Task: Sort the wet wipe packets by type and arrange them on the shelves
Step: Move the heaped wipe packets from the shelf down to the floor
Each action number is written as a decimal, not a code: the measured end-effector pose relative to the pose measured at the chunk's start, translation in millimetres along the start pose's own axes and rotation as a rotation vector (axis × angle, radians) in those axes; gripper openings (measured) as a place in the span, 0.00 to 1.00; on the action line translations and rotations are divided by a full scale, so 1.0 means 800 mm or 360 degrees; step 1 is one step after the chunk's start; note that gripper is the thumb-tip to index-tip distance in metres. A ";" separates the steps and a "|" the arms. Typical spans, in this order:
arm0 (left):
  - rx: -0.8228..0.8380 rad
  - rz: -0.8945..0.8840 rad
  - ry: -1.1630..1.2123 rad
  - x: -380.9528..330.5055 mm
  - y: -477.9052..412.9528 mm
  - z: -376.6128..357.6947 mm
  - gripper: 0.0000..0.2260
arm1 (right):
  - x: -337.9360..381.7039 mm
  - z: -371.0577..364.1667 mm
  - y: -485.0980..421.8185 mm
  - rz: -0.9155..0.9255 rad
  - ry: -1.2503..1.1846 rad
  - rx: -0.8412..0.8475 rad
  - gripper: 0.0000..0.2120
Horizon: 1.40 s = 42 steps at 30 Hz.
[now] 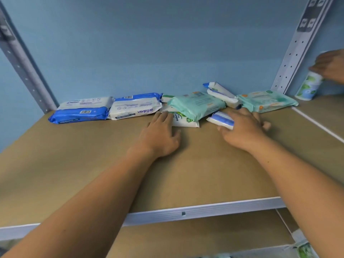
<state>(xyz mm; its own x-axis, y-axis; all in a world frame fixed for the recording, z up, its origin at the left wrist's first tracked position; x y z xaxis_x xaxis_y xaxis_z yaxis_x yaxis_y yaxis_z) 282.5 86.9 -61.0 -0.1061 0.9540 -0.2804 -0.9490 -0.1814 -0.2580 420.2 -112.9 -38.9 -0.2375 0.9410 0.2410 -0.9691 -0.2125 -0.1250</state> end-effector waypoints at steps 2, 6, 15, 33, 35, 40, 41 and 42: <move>-0.0006 -0.0001 -0.0075 -0.002 0.000 -0.003 0.29 | 0.000 -0.002 -0.002 -0.0011 -0.0015 -0.0015 0.21; -0.0165 0.0000 -0.0190 -0.007 0.003 0.008 0.22 | 0.001 0.003 0.002 -0.0045 -0.0089 -0.0026 0.18; -0.0006 0.0240 -0.0213 -0.038 0.051 0.041 0.10 | 0.003 0.034 0.056 0.0184 -0.0078 0.0308 0.16; -0.0160 0.0450 0.0089 -0.129 0.392 0.007 0.33 | -0.057 0.056 0.304 0.0600 0.0006 0.0269 0.19; 0.0134 0.0634 0.0190 -0.115 0.430 -0.032 0.32 | -0.073 0.032 0.334 0.0604 -0.0004 0.0377 0.20; 0.0658 0.0966 0.0398 -0.095 0.513 -0.124 0.29 | -0.118 -0.063 0.406 0.0376 0.0060 0.0844 0.20; 0.0745 0.0997 0.0393 -0.093 0.525 -0.140 0.29 | -0.128 -0.084 0.418 0.0306 0.0080 0.0904 0.20; 0.0818 0.1008 0.0383 -0.093 0.534 -0.154 0.30 | -0.136 -0.102 0.430 0.0234 0.0095 0.0967 0.19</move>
<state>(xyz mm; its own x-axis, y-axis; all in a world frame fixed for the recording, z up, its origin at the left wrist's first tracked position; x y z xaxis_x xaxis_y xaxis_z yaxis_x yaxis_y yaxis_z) -78.4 -91.1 -264.7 -0.6519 0.6216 -0.4343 -0.7549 -0.4776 0.4496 118.2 -267.1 -186.6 -0.3842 0.8998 0.2065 -0.7955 -0.4362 0.4207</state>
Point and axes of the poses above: each hand's wrist, its own y-axis away from the middle knuckle, its own z-axis out of the back of the hand, x = y × z, the point moved 4 cm from there along -y, towards the middle knuckle, and after that the axes turned 13 degrees about -z, right-handed, at the moved point
